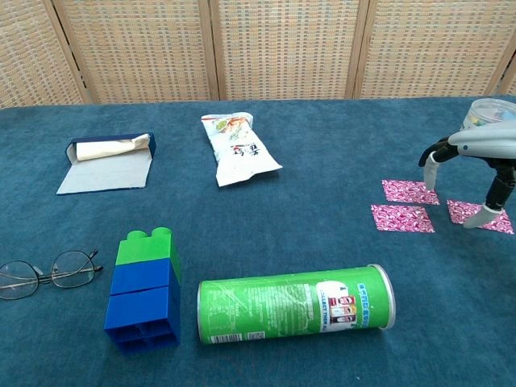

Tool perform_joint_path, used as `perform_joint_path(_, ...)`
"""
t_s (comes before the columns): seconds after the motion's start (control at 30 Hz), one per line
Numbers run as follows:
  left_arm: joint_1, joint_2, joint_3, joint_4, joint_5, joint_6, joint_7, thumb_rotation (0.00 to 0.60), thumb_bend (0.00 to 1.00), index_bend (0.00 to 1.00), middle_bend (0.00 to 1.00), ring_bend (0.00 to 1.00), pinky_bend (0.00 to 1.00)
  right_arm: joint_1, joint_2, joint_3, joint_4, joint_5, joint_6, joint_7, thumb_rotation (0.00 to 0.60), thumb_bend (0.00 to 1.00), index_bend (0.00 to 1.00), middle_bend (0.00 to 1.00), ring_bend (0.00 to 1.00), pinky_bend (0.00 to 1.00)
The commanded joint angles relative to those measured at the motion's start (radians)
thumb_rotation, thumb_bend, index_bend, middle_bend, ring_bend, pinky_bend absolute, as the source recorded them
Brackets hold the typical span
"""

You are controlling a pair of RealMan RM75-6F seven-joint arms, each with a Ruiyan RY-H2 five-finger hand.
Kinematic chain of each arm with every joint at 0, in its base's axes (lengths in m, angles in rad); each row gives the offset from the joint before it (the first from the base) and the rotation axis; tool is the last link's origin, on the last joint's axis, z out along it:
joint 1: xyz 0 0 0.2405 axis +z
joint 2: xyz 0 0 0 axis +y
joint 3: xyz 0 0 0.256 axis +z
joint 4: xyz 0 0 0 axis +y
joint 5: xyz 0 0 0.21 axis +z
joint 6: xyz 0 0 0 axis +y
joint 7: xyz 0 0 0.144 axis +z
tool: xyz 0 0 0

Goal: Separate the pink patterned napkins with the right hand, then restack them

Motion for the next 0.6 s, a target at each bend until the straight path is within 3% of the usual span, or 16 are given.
perform_joint_path(0.03, 0.002, 0.003, 0.001, 0.003, 0.0, 0.001, -0.005, 0.6, 0.05, 0.12, 0.0, 0.0, 0.0, 0.008, -0.036, 0.014, 0.024, 0.021, -0.009, -0.009, 0.6, 0.07, 0.34, 0.15, 0.0, 0.02)
perform_joint_path(0.27, 0.009, 0.009, 0.003, 0.014, 0.001, 0.005, -0.022, 0.6, 0.05, 0.12, 0.0, 0.0, 0.0, 0.03, -0.099, 0.038, 0.074, 0.07, -0.038, -0.026, 0.6, 0.19, 0.34, 0.15, 0.0, 0.02)
perform_joint_path(0.6, 0.014, 0.015, 0.004, 0.027, 0.003, 0.005, -0.038, 0.6, 0.05, 0.12, 0.0, 0.0, 0.0, 0.042, -0.159, 0.051, 0.134, 0.11, -0.041, -0.058, 0.6, 0.2, 0.34, 0.15, 0.0, 0.02)
